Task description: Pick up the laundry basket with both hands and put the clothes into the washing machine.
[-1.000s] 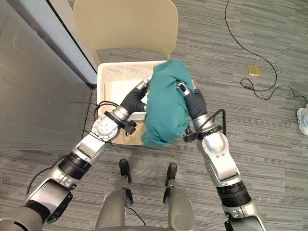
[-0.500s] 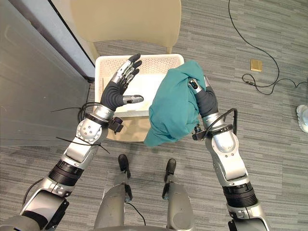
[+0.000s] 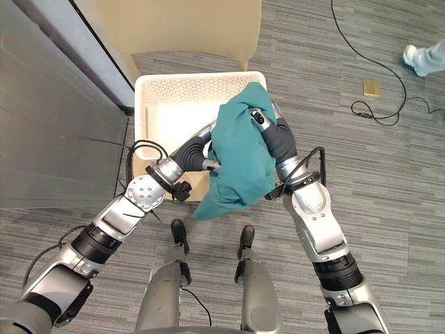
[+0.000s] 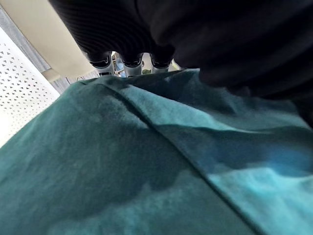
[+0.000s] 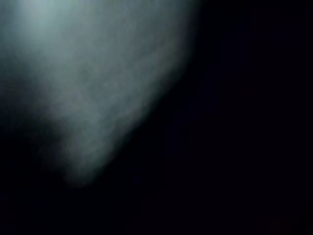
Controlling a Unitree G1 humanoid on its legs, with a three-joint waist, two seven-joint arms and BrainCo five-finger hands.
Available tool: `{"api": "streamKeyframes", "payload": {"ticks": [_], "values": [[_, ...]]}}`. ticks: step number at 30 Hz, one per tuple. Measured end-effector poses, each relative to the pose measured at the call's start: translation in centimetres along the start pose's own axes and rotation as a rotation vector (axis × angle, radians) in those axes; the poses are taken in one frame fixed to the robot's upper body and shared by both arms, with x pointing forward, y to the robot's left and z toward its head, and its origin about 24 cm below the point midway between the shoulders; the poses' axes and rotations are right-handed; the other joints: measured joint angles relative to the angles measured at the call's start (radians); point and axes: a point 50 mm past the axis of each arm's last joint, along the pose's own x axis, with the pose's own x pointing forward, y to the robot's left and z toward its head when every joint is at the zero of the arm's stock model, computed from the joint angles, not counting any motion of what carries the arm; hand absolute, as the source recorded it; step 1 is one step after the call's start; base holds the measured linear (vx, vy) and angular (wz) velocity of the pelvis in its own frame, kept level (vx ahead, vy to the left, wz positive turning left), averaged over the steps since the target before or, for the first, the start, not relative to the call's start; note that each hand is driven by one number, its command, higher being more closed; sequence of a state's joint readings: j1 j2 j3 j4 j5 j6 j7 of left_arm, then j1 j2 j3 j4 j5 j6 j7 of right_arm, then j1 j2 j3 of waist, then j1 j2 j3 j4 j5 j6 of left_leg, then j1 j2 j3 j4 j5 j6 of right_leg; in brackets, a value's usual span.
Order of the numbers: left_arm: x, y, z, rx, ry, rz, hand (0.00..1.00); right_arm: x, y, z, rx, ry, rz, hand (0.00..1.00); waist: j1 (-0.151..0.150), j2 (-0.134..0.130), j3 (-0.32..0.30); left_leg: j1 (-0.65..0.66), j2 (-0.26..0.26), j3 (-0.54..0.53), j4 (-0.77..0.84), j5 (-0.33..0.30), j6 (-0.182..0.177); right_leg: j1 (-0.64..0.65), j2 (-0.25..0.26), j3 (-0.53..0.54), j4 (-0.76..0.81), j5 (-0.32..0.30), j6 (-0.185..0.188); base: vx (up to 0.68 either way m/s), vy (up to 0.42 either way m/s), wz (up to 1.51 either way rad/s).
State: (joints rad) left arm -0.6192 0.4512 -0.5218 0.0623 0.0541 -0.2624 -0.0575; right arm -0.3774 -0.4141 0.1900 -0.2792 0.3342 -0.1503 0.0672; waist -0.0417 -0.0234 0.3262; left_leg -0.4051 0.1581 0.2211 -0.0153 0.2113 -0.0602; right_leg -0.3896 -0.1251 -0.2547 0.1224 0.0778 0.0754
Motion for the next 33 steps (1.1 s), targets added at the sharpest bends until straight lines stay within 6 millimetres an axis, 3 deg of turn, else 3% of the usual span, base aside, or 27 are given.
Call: {"api": "streamKeyframes", "payload": {"ticks": [13, 14, 27, 28, 33], "values": [[1.6, 0.2, 0.3, 0.066, -0.016, 0.014, 0.00, 0.9, 1.1, 0.9, 0.061, -0.060, 0.005, 1.00, 0.002, 0.001, 0.045, -0.002, -0.001, -0.002, 0.013, 0.000, 0.000, -0.005, -0.004, 0.004, 0.018, -0.001, 0.000, 0.00, 0.000, 0.00], [1.7, 0.2, 0.4, 0.071, -0.021, 0.021, 1.00, 0.9, 1.1, 0.9, 0.069, -0.061, 0.004, 1.00, 0.002, 0.001, 0.045, -0.003, -0.001, -0.002, 0.014, 0.000, 0.000, -0.006, -0.004, 0.004, 0.018, -0.001, 0.000, 0.00, 0.000, 0.00], [2.4, 1.0, 2.0, 0.173, -0.130, 0.120, 1.00, 1.3, 0.5, 1.7, 0.087, -0.117, -0.063, 1.00, 0.002, 0.001, 0.045, -0.012, -0.001, -0.001, 0.018, 0.000, 0.000, -0.020, -0.005, 0.008, 0.025, -0.001, 0.000, 0.00, -0.002, -0.01], [2.4, 1.0, 2.1, 0.176, -0.134, 0.127, 1.00, 1.3, 0.5, 1.7, 0.086, -0.119, -0.064, 0.00, 0.002, 0.001, 0.045, -0.012, -0.001, -0.001, 0.018, 0.000, 0.000, -0.020, -0.005, 0.009, 0.025, -0.001, 0.000, 0.00, 0.000, 0.00], [2.5, 1.8, 2.3, 0.209, -0.141, 0.186, 1.00, 1.3, 0.4, 1.7, 0.087, -0.121, -0.076, 0.00, 0.002, 0.001, 0.045, -0.012, 0.000, -0.001, 0.020, 0.000, 0.000, -0.021, -0.005, 0.009, 0.028, -0.001, 0.000, 0.00, 0.000, 0.00]]}}
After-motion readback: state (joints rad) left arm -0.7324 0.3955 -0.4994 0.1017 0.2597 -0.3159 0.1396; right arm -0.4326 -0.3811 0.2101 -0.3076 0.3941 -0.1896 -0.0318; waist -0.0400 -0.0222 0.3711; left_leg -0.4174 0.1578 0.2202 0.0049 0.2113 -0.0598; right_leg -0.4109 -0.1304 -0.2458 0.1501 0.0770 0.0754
